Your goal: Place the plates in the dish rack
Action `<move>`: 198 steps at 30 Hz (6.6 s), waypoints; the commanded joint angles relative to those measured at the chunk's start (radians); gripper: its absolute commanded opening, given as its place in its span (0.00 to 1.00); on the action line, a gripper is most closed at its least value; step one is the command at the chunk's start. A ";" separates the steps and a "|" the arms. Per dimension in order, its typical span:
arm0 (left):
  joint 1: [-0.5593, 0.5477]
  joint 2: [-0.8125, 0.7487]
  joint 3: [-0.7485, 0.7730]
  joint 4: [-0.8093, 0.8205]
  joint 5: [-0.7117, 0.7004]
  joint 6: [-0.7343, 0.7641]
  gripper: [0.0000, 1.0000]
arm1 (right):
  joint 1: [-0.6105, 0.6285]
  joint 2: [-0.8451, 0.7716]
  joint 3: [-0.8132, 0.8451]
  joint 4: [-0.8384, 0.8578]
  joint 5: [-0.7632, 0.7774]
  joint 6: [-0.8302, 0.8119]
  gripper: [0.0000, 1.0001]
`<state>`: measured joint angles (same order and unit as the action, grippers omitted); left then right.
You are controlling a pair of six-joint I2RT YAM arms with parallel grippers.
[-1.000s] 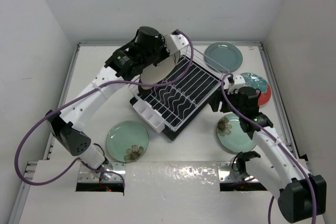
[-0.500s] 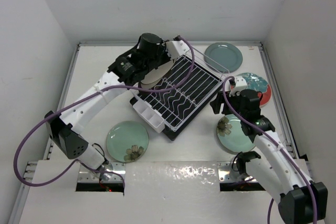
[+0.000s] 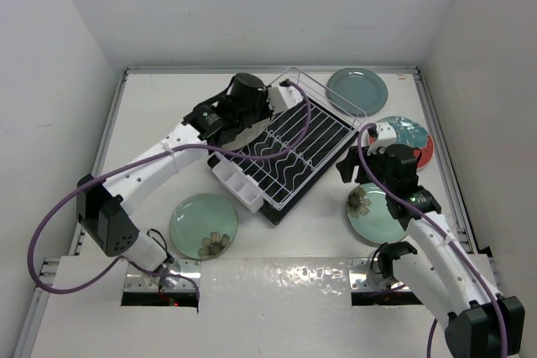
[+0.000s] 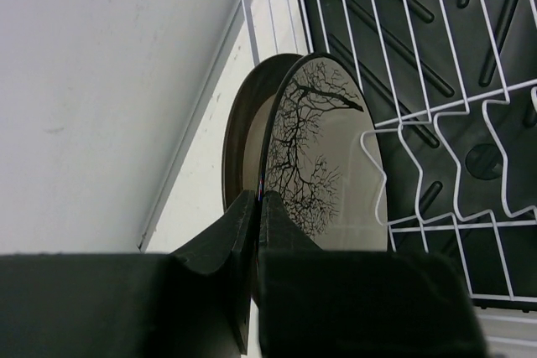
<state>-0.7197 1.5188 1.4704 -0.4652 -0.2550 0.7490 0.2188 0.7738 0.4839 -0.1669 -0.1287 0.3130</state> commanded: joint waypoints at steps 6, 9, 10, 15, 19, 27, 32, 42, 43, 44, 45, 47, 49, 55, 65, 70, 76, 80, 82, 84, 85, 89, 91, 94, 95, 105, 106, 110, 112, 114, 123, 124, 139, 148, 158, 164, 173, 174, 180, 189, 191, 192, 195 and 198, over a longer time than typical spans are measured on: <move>0.075 -0.025 0.022 0.036 0.152 -0.158 0.00 | 0.005 -0.028 -0.002 0.003 0.008 -0.020 0.69; 0.098 -0.022 0.005 0.034 0.210 -0.166 0.00 | 0.005 -0.030 0.004 -0.009 0.014 -0.032 0.69; 0.101 -0.026 -0.010 0.049 0.244 -0.169 0.00 | 0.005 -0.033 0.002 -0.013 0.015 -0.034 0.69; 0.150 0.013 -0.010 0.053 0.336 -0.233 0.00 | 0.005 -0.039 -0.001 -0.026 0.012 -0.035 0.69; 0.169 0.018 -0.044 0.072 0.338 -0.231 0.00 | 0.005 -0.048 -0.005 -0.045 0.021 -0.045 0.70; 0.169 0.023 -0.048 0.111 0.292 -0.221 0.36 | 0.005 -0.022 -0.008 -0.043 0.028 -0.023 0.73; 0.167 0.026 -0.018 0.088 0.307 -0.209 0.41 | 0.005 0.008 0.010 -0.040 0.018 -0.025 0.73; 0.169 -0.019 0.174 0.054 0.295 -0.211 0.66 | 0.005 0.027 0.015 -0.042 0.017 -0.031 0.73; 0.167 -0.025 0.194 0.053 0.290 -0.220 0.68 | 0.005 0.030 0.016 -0.043 0.012 -0.028 0.73; 0.167 -0.029 0.232 0.053 0.287 -0.238 0.70 | 0.005 0.039 0.022 -0.043 0.008 -0.028 0.73; 0.169 -0.040 0.252 0.048 0.277 -0.247 0.71 | 0.005 0.044 0.024 -0.045 0.005 -0.028 0.73; 0.169 -0.049 0.303 0.022 0.258 -0.278 0.74 | 0.005 0.051 0.033 -0.045 -0.003 -0.029 0.73; 0.190 -0.057 0.326 -0.021 0.183 -0.313 0.79 | 0.005 0.062 0.041 -0.046 -0.009 -0.029 0.73; 0.673 -0.026 0.335 -0.326 0.530 -0.485 0.80 | 0.005 0.084 0.045 -0.022 -0.029 -0.028 0.72; 1.000 -0.104 -0.294 -0.594 0.795 0.075 0.82 | 0.005 0.134 0.104 -0.052 -0.078 -0.061 0.71; 0.990 -0.155 -0.537 -0.537 0.755 0.173 0.80 | 0.005 0.096 0.073 -0.039 -0.071 -0.035 0.69; 0.902 -0.170 -0.691 -0.417 0.705 0.185 0.80 | 0.005 0.033 0.018 -0.037 -0.037 -0.002 0.68; 0.847 -0.157 -0.765 -0.321 0.689 0.176 0.78 | 0.005 -0.005 0.015 -0.077 -0.020 -0.003 0.68; 0.844 -0.141 -0.788 -0.275 0.674 0.162 0.77 | 0.005 -0.016 0.019 -0.094 -0.011 -0.011 0.68; 0.845 -0.125 -0.808 -0.242 0.651 0.150 0.75 | 0.005 -0.022 0.025 -0.112 0.000 -0.023 0.68; 0.845 -0.102 -0.809 -0.239 0.655 0.151 0.74 | 0.005 -0.027 0.027 -0.115 0.001 -0.025 0.68; 0.813 -0.060 -0.795 -0.245 0.680 0.145 0.62 | 0.005 -0.022 0.035 -0.128 0.009 -0.034 0.68; 0.798 -0.040 -0.786 -0.256 0.675 0.141 0.59 | 0.005 -0.019 0.042 -0.126 0.009 -0.037 0.68; 0.799 -0.003 -0.777 -0.274 0.700 0.142 0.44 | 0.005 -0.011 0.047 -0.117 0.006 -0.046 0.68; 0.798 0.009 -0.774 -0.276 0.701 0.141 0.39 | 0.005 -0.007 0.050 -0.115 0.006 -0.051 0.68; 0.977 0.104 -0.590 -0.397 0.706 0.231 0.00 | 0.005 0.010 0.079 -0.129 0.017 -0.072 0.69; 1.011 0.107 -0.567 -0.433 0.703 0.245 0.00 | 0.005 0.009 0.078 -0.126 0.017 -0.072 0.69; 1.097 0.126 -0.387 -0.542 0.704 0.329 0.00 | 0.005 0.012 0.070 -0.112 0.015 -0.068 0.69; 1.129 0.130 -0.323 -0.605 0.709 0.334 0.00 | 0.007 0.012 0.067 -0.105 0.015 -0.066 0.69; 1.134 0.112 -0.242 -0.647 0.726 0.337 0.00 | 0.005 0.012 0.064 -0.098 0.014 -0.063 0.69; 1.137 0.096 -0.052 -0.670 0.727 0.260 0.00 | 0.007 0.038 0.082 -0.085 0.015 -0.078 0.69; 1.135 0.099 -0.029 -0.681 0.738 0.253 0.00 | 0.005 0.041 0.087 -0.085 0.018 -0.081 0.69; 1.123 -0.049 0.117 -0.414 0.709 -0.052 0.00 | 0.005 0.093 0.107 -0.045 0.023 -0.095 0.71; 0.814 -0.108 0.346 -0.093 0.415 -0.338 0.00 | 0.007 0.117 0.096 -0.006 0.003 -0.066 0.70; 0.525 0.070 0.687 -0.024 0.114 -0.327 0.00 | 0.005 0.093 0.059 -0.010 0.000 -0.049 0.70; 0.387 0.162 0.835 0.056 0.068 -0.284 0.00 | 0.005 0.075 0.045 -0.025 0.003 -0.037 0.70; 0.141 0.181 0.858 0.082 -0.019 -0.169 0.00 | 0.005 0.033 0.006 -0.026 0.021 -0.023 0.70; 0.122 0.184 0.854 0.098 -0.027 -0.156 0.00 | 0.005 0.025 0.001 -0.026 0.021 -0.022 0.70; 0.076 0.181 0.800 0.082 -0.015 -0.134 0.00 | 0.005 0.010 -0.008 -0.042 0.027 -0.022 0.71; 0.048 0.081 0.559 0.030 0.036 -0.142 0.00 | 0.005 -0.022 -0.021 -0.074 0.052 -0.045 0.71; 0.048 0.072 0.547 0.019 0.056 -0.155 0.00 | 0.005 -0.015 -0.019 -0.068 0.052 -0.046 0.71; 0.048 0.072 0.550 0.014 0.060 -0.160 0.00 | 0.005 -0.010 -0.018 -0.066 0.051 -0.046 0.71; 0.048 0.072 0.559 0.002 0.062 -0.168 0.00 | 0.005 0.013 -0.010 -0.054 0.041 -0.045 0.71; 0.048 0.072 0.518 0.002 0.069 -0.162 0.00 | 0.005 0.031 0.004 -0.054 0.038 -0.046 0.71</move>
<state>-0.6655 1.6897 1.9785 -0.6235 -0.1898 0.5888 0.2188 0.7929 0.4679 -0.2481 -0.0891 0.2794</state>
